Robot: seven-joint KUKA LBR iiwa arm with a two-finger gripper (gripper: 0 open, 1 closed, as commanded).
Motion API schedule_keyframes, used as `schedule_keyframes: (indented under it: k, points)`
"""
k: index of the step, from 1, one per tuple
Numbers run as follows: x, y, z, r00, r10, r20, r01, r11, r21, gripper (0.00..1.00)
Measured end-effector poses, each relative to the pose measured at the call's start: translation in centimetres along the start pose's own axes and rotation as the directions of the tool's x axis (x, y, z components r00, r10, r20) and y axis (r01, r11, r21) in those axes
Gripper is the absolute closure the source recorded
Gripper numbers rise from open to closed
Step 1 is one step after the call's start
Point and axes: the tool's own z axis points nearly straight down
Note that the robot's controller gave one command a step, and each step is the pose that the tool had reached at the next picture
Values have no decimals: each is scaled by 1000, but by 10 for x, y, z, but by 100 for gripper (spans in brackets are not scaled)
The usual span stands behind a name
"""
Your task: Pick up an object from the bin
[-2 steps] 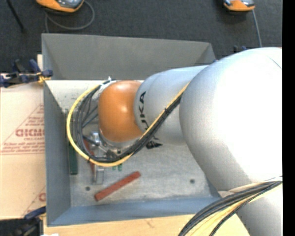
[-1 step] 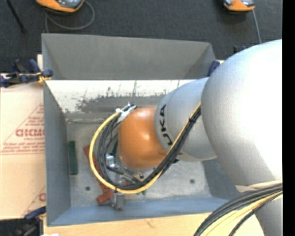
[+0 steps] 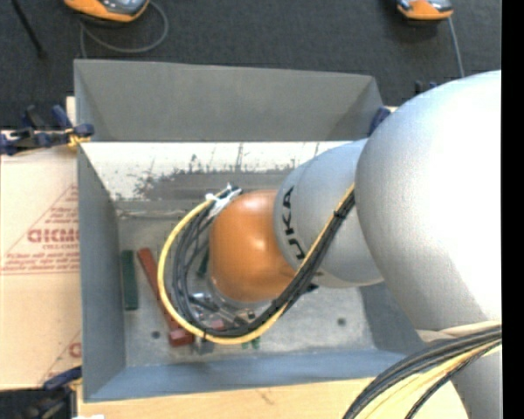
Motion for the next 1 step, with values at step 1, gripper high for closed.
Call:
schedule_keyframes:
  k: [1]
  points:
    - [-21, -23, -169, 1000, 28, 10, -28, 1000, 2, 100]
